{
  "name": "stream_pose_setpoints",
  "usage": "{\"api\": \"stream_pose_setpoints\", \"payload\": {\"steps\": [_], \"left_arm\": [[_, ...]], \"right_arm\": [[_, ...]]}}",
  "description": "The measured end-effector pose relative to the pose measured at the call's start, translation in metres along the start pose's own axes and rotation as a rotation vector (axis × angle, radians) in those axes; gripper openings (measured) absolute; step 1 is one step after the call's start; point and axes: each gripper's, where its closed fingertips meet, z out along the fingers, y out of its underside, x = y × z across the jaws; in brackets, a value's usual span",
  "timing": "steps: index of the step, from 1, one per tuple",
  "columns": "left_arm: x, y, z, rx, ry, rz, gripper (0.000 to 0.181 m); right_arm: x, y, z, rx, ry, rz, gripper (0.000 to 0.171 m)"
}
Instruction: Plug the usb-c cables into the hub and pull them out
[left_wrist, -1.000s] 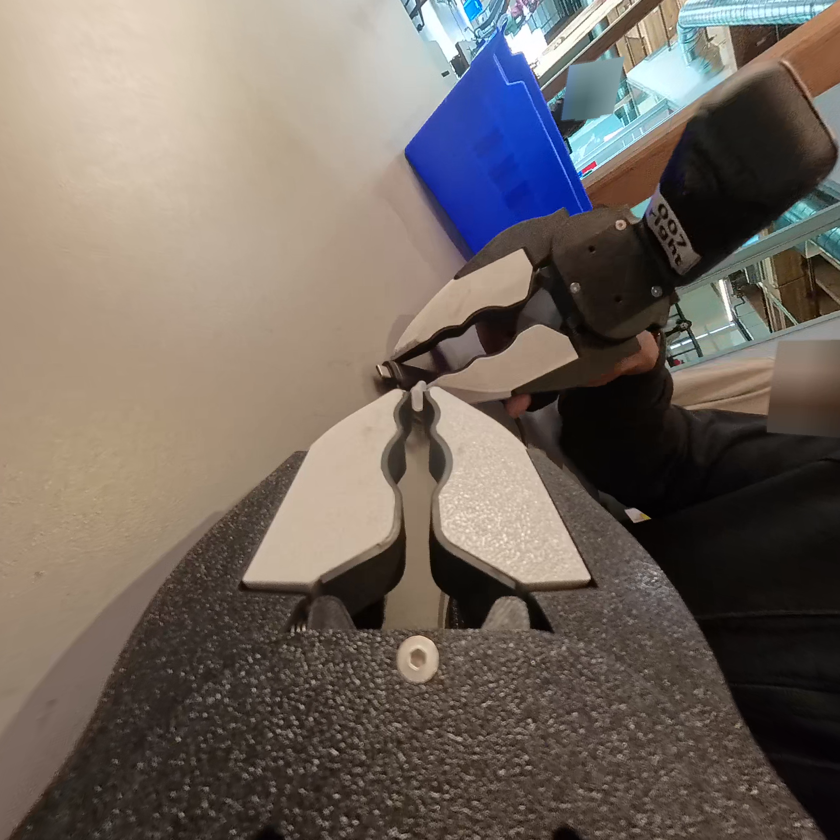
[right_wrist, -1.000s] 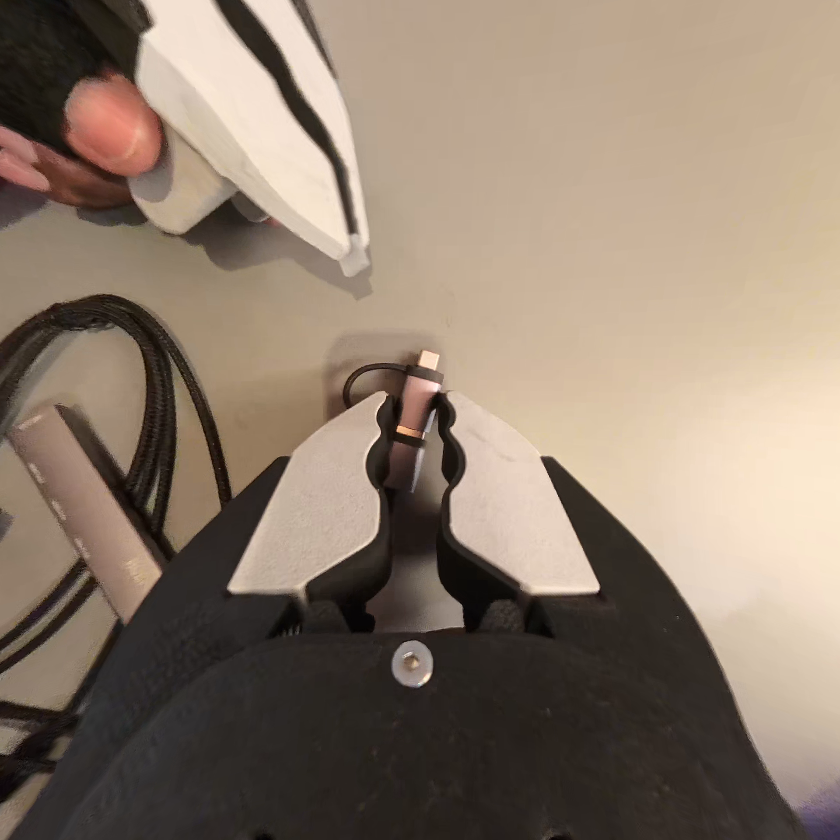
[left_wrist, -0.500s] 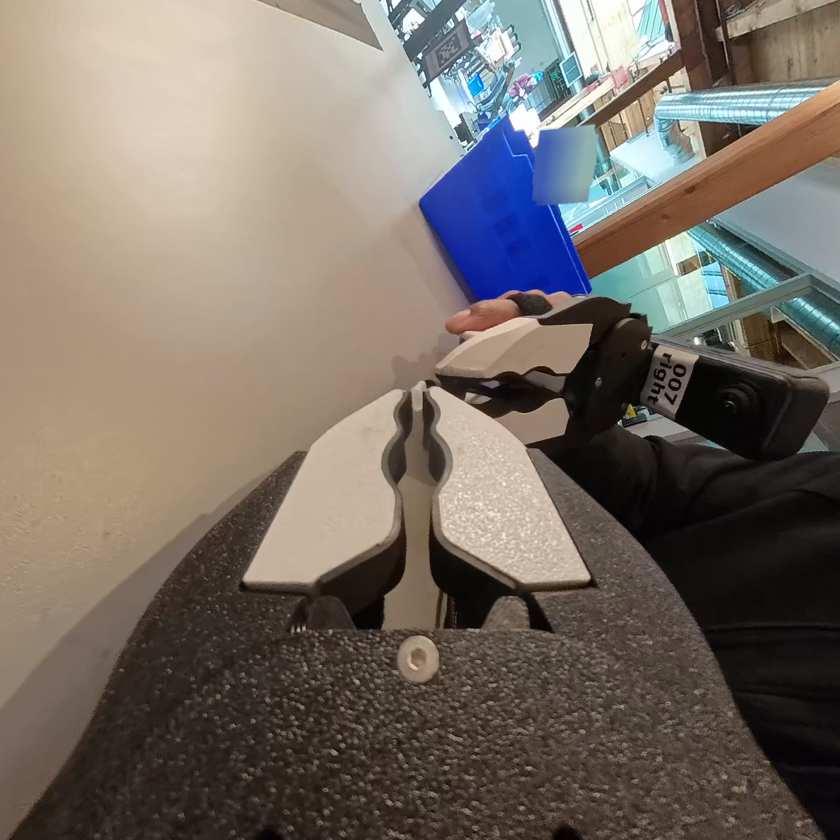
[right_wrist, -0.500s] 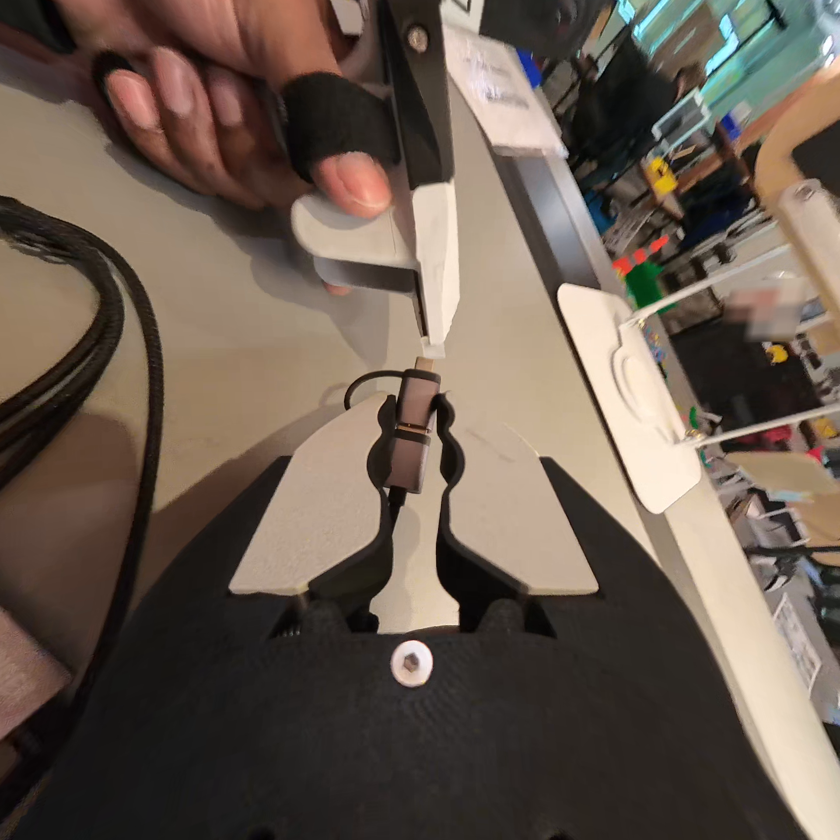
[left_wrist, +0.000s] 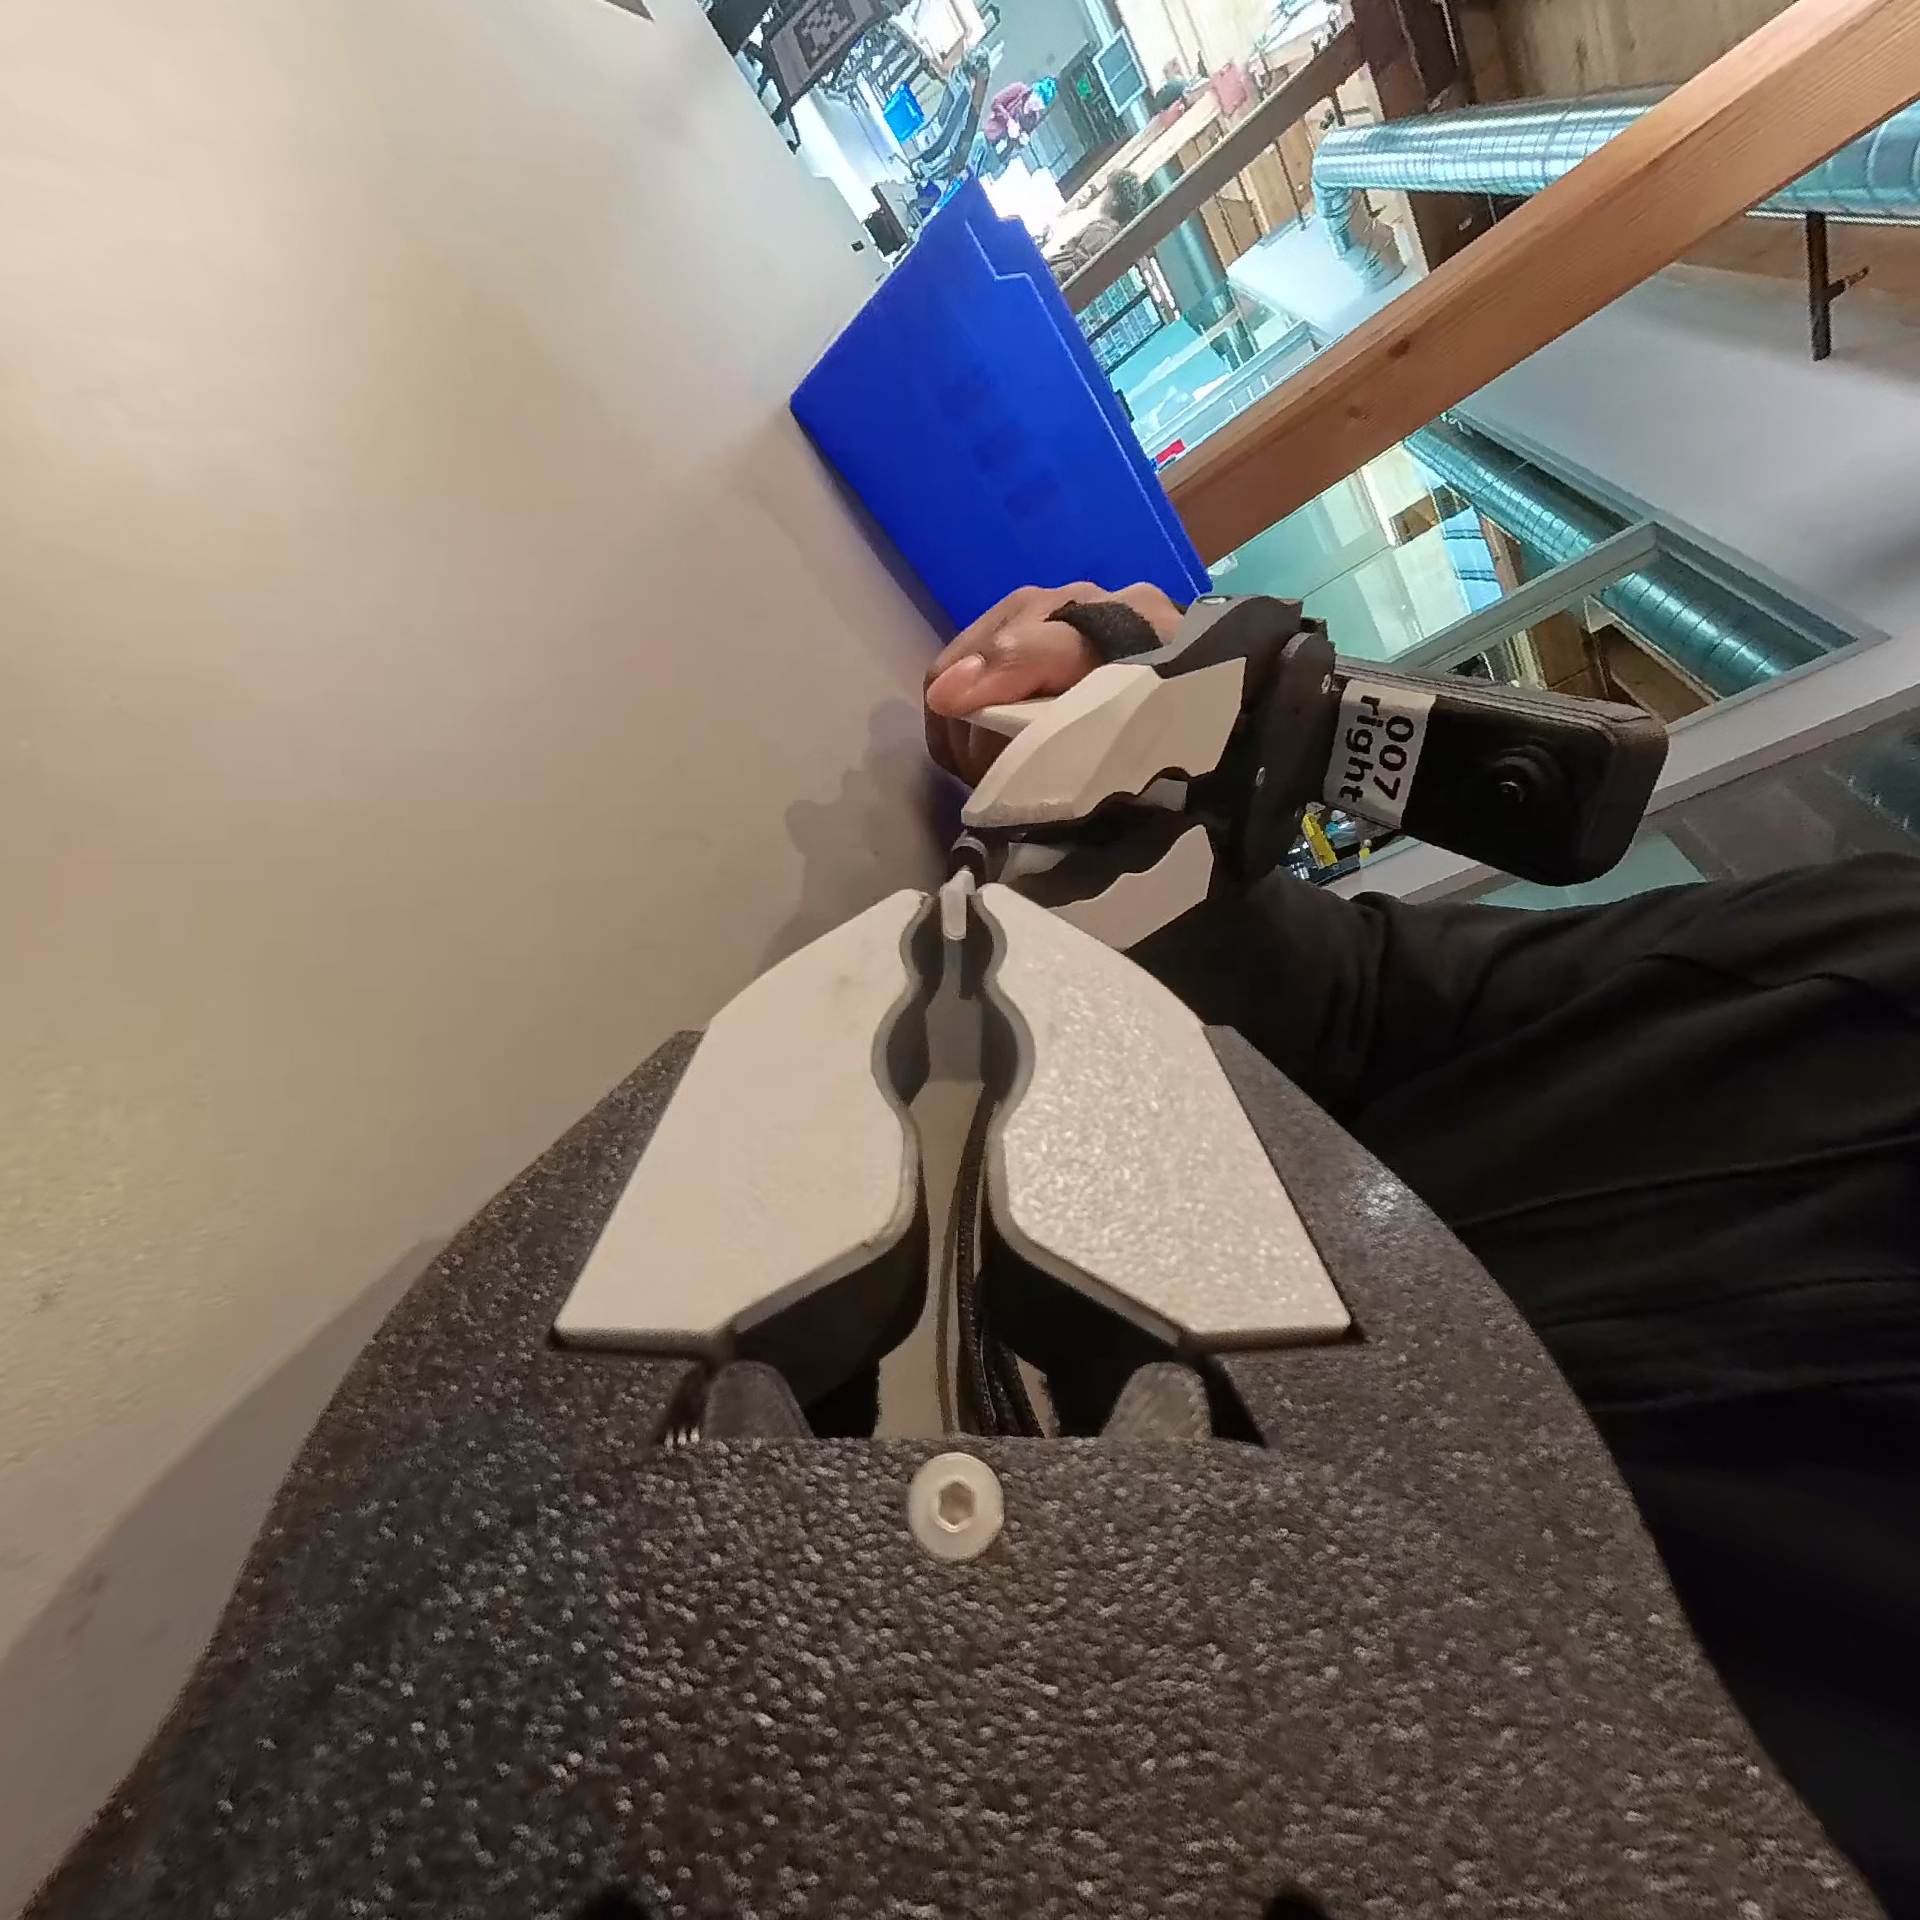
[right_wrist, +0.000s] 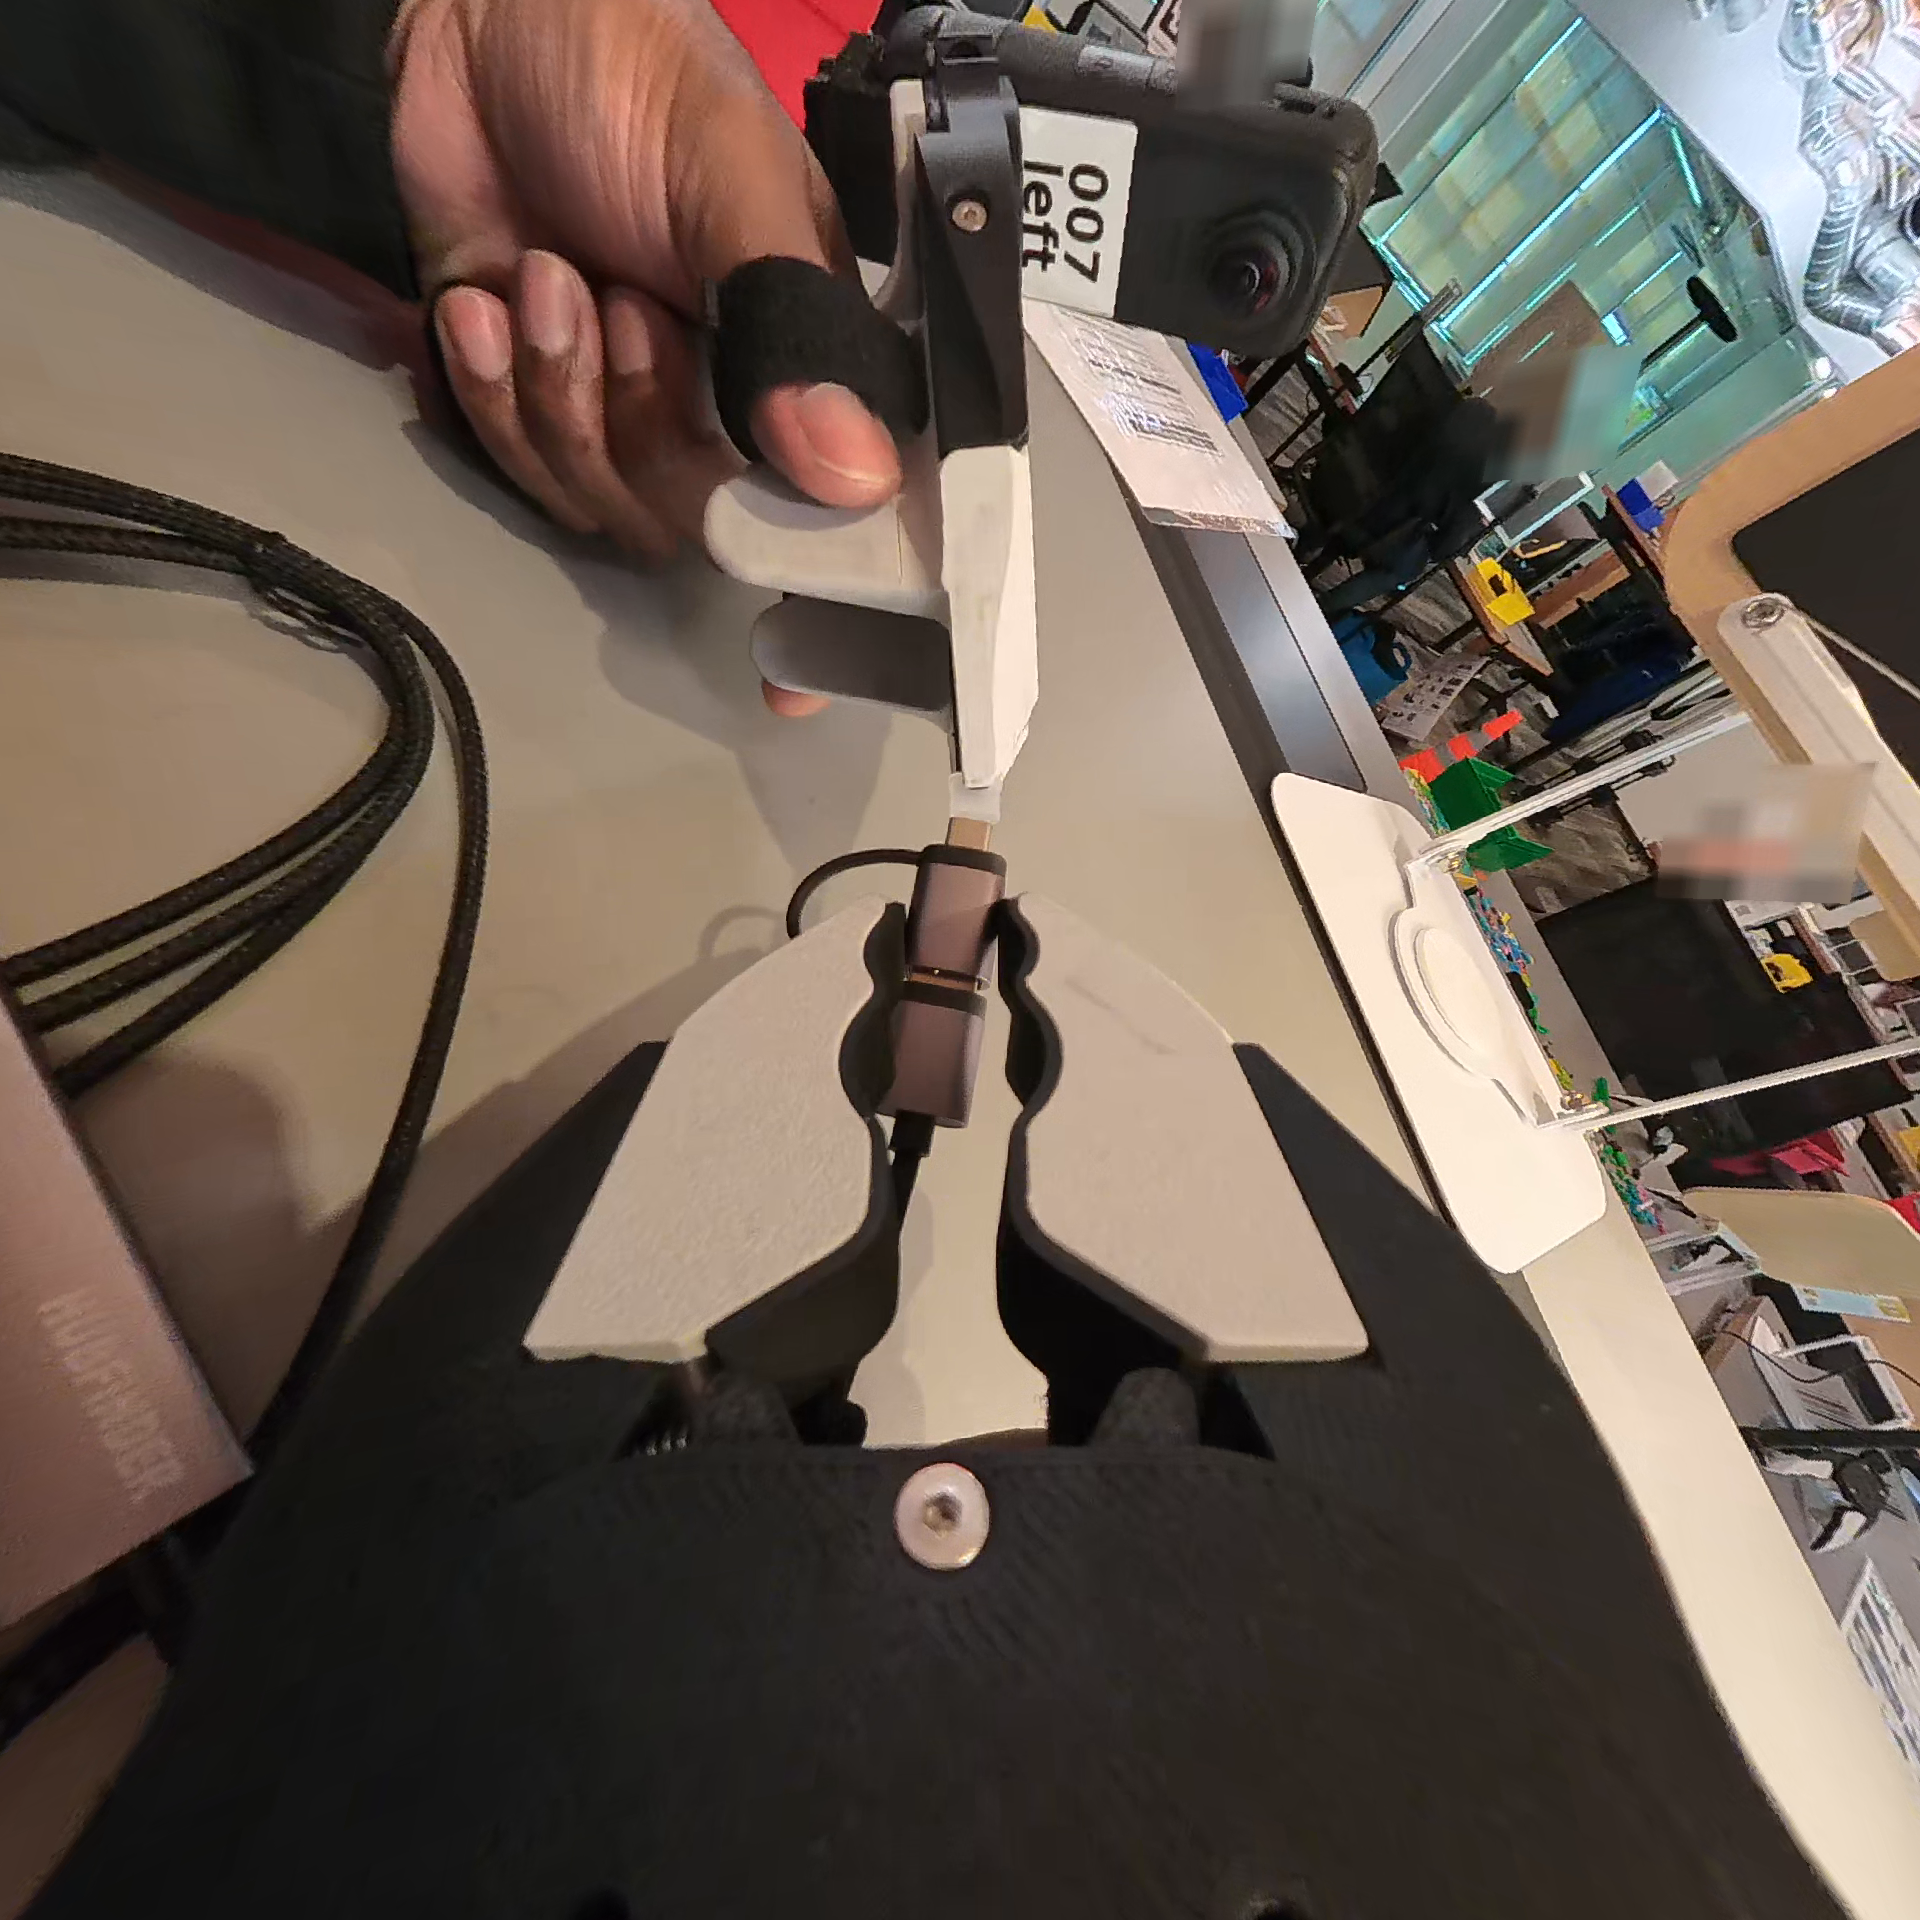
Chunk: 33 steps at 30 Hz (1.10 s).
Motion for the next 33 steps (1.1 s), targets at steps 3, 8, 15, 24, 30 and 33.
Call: {"api": "stream_pose_setpoints", "payload": {"steps": [3, 8, 15, 24, 30, 33], "left_arm": [[-0.0019, 0.0008, 0.0009, -0.004, -0.018, 0.005, 0.004], [-0.0058, 0.0019, 0.0021, -0.012, -0.051, 0.01, 0.004], [-0.0069, 0.0052, 0.005, -0.036, -0.066, 0.02, 0.004], [-0.0081, 0.007, 0.008, -0.05, -0.086, 0.034, 0.004], [-0.0078, 0.0077, 0.0079, -0.053, -0.08, 0.026, 0.005], [-0.0091, 0.0069, 0.0082, -0.048, -0.083, 0.014, 0.005]], "right_arm": [[-0.0007, 0.001, 0.0003, -0.004, -0.005, -0.001, 0.017], [-0.002, 0.002, 0.0008, -0.012, -0.011, -0.012, 0.017], [-0.0034, 0.0059, 0.0035, -0.037, -0.019, -0.013, 0.017], [-0.0044, 0.0064, 0.0048, -0.048, -0.019, -0.018, 0.016], [-0.0051, 0.0063, 0.0047, -0.047, -0.021, -0.025, 0.016], [-0.005, 0.0073, 0.0053, -0.05, -0.021, -0.02, 0.017]]}}
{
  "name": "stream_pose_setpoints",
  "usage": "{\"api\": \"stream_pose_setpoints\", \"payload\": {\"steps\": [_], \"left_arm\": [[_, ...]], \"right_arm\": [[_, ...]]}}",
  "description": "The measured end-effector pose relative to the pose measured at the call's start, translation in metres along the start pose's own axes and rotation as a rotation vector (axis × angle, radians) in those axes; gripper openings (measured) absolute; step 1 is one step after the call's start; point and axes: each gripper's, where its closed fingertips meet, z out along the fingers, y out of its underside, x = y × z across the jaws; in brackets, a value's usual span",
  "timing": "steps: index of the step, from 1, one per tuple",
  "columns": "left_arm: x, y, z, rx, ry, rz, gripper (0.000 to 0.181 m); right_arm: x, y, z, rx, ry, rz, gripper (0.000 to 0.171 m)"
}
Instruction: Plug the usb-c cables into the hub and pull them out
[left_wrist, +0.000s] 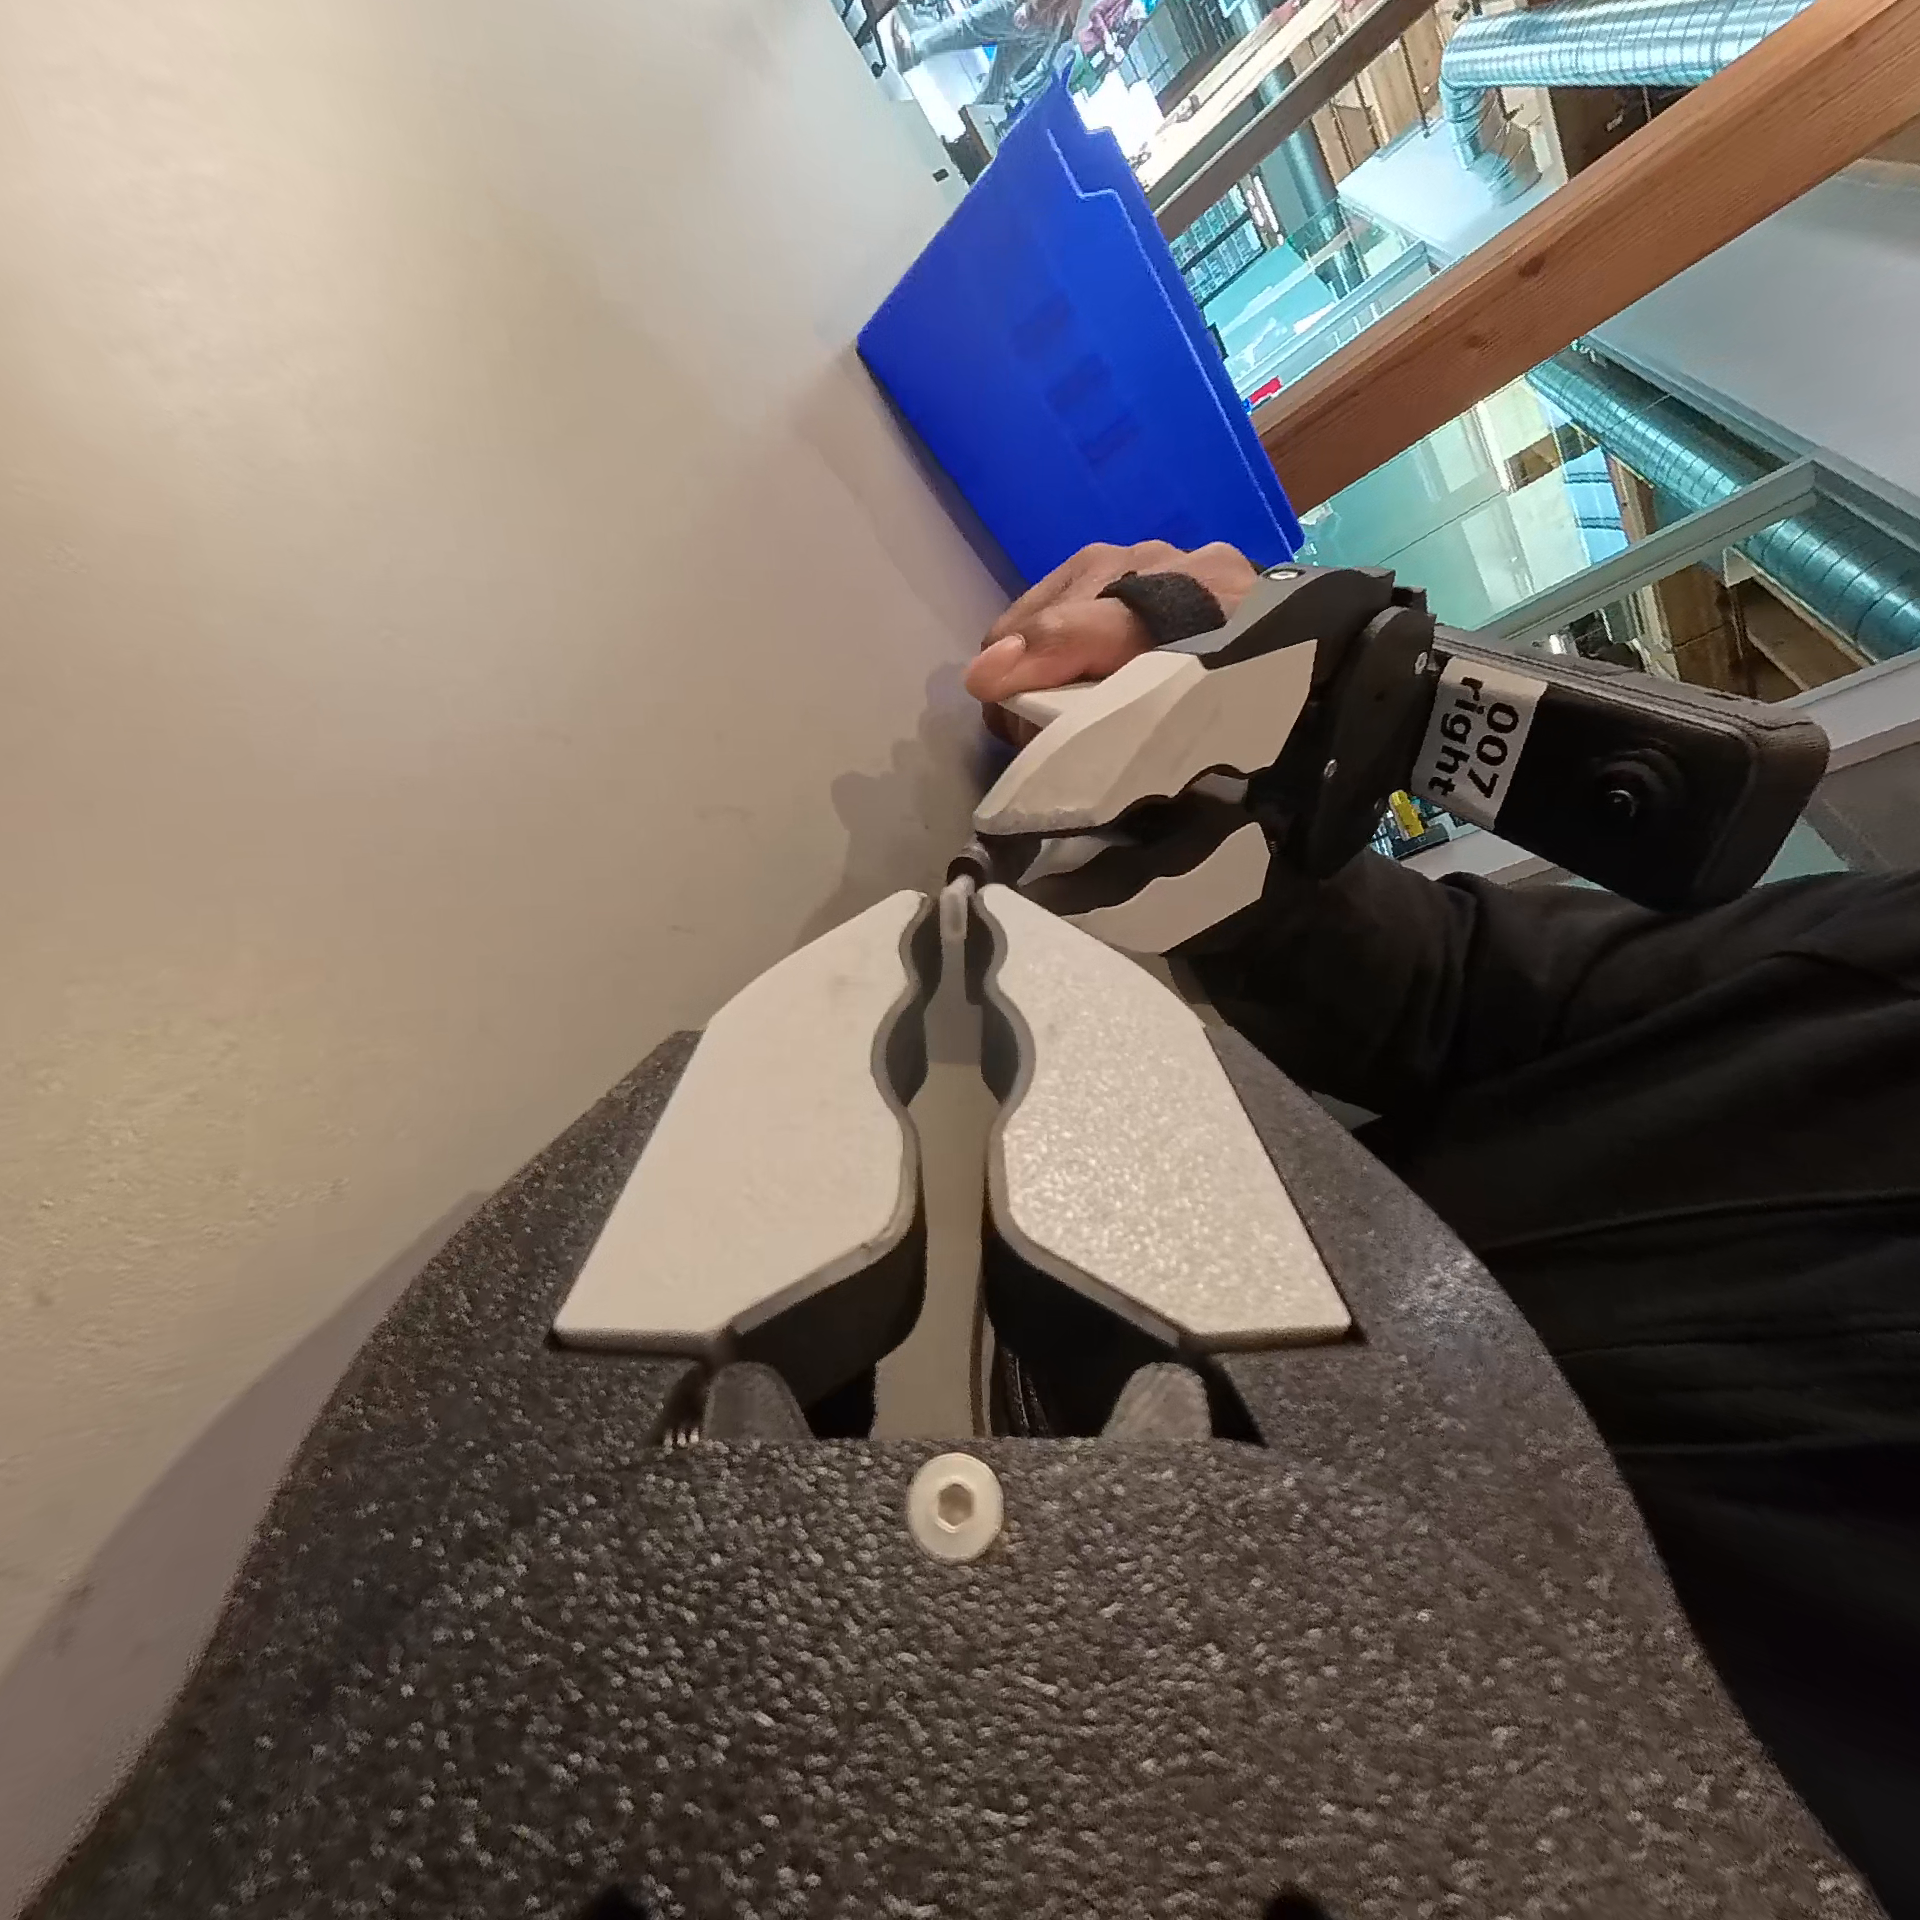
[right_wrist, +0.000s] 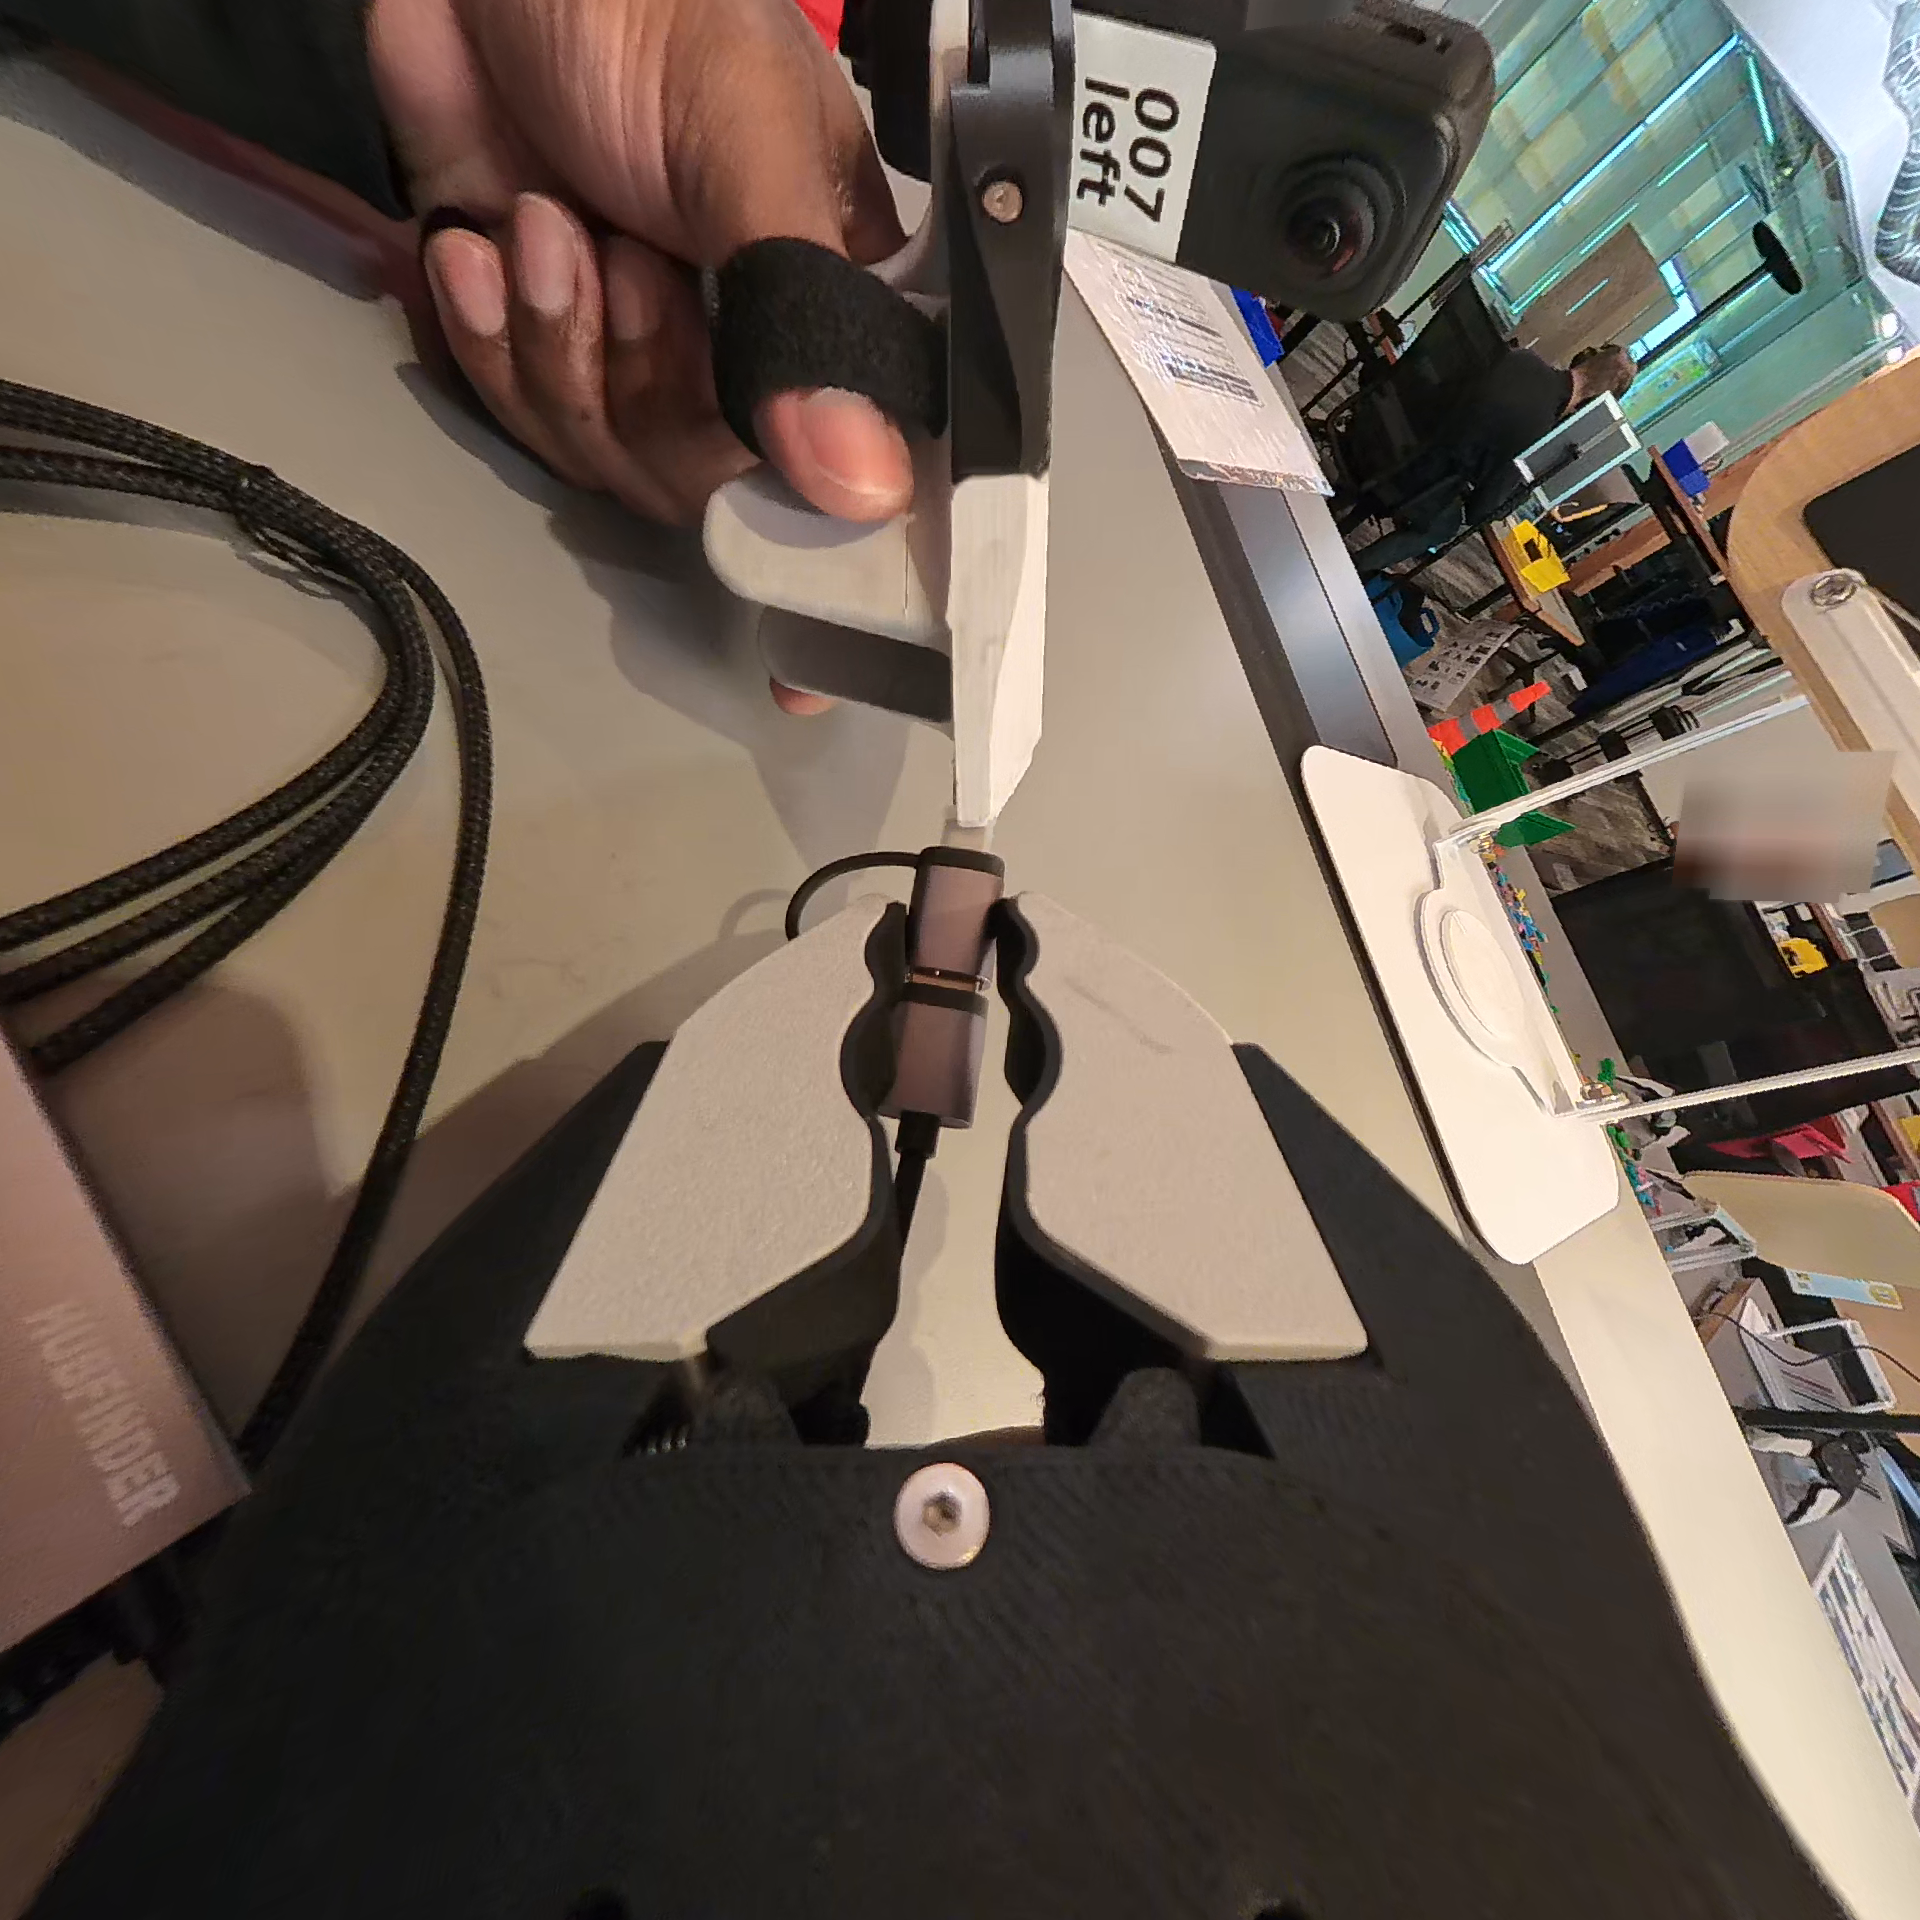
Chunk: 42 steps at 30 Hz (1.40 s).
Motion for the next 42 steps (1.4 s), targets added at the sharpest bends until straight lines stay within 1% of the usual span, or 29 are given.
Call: {"api": "stream_pose_setpoints", "payload": {"steps": [1, 3, 5, 7, 9, 11, 14, 15, 16, 19, 20, 21, 23, 25, 28, 30, 33, 35, 37, 39, 42], "left_arm": [[-0.001, 0.0, 0.001, 0.0, -0.009, -0.006, 0.007], [-0.007, -0.001, 0.002, 0.002, -0.041, -0.028, 0.02], [-0.01, -0.006, -0.001, 0.031, -0.046, -0.043, 0.023], [-0.013, -0.011, -0.004, 0.071, -0.055, -0.059, 0.026], [-0.015, -0.015, -0.007, 0.097, -0.064, -0.07, 0.028], [-0.017, -0.017, -0.007, 0.106, -0.076, -0.07, 0.03], [-0.017, -0.016, -0.006, 0.099, -0.081, -0.066, 0.031], [-0.017, -0.016, -0.005, 0.099, -0.082, -0.065, 0.031], [-0.018, -0.016, -0.005, 0.099, -0.084, -0.066, 0.031], [-0.018, -0.017, -0.006, 0.102, -0.081, -0.072, 0.031], [-0.018, -0.017, -0.006, 0.105, -0.079, -0.074, 0.031], [-0.018, -0.018, -0.006, 0.109, -0.078, -0.075, 0.031], [-0.019, -0.019, -0.007, 0.112, -0.075, -0.077, 0.031], [-0.019, -0.019, -0.008, 0.115, -0.071, -0.082, 0.031], [-0.019, -0.019, -0.008, 0.115, -0.069, -0.082, 0.031], [-0.019, -0.019, -0.007, 0.112, -0.068, -0.083, 0.031], [-0.019, -0.019, -0.007, 0.114, -0.068, -0.083, 0.031], [-0.019, -0.019, -0.007, 0.112, -0.07, -0.083, 0.031], [-0.019, -0.019, -0.006, 0.109, -0.07, -0.081, 0.031], [-0.019, -0.019, -0.006, 0.106, -0.073, -0.08, 0.031], [-0.02, -0.018, -0.005, 0.101, -0.077, -0.079, 0.031]], "right_arm": [[-0.001, 0.0, 0.0, 0.0, -0.004, 0.002, 0.017], [0.0, 0.0, 0.0, 0.006, -0.005, 0.01, 0.016], [0.005, 0.006, 0.0, -0.025, 0.015, 0.025, 0.017], [0.014, 0.024, 0.002, -0.105, 0.039, 0.084, 0.017], [0.02, 0.04, 0.002, -0.163, 0.054, 0.122, 0.012], [0.029, 0.043, -0.003, -0.172, 0.092, 0.144, 0.008], [0.038, 0.036, -0.014, -0.156, 0.102, 0.186, 0.023], [0.035, 0.029, -0.018, -0.133, 0.073, 0.192, 0.025], [0.025, 0.019, -0.021, -0.093, -0.01, 0.202, 0.025], [-0.032, -0.02, -0.04, 0.058, -0.398, 0.238, 0.024], [-0.047, -0.028, -0.046, 0.069, -0.498, 0.255, 0.023], [-0.06, -0.03, -0.049, 0.046, -0.58, 0.27, 0.024], [-0.081, -0.023, -0.051, -0.052, -0.692, 0.278, 0.024], [-0.097, -0.01, -0.052, -0.162, -0.762, 0.28, 0.026], [-0.109, 0.004, -0.053, -0.248, -0.817, 0.298, 0.029], [-0.108, 0.004, -0.051, -0.249, -0.807, 0.29, 0.023], [-0.1, 0.009, -0.047, -0.259, -0.747, 0.275, 0.022], [-0.09, 0.008, -0.045, -0.225, -0.705, 0.27, 0.022], [-0.072, 0.005, -0.04, -0.168, -0.617, 0.283, 0.022], [-0.047, 0.007, -0.034, -0.132, -0.473, 0.291, 0.022], [-0.014, 0.026, -0.024, -0.176, -0.277, 0.335, 0.022]]}}
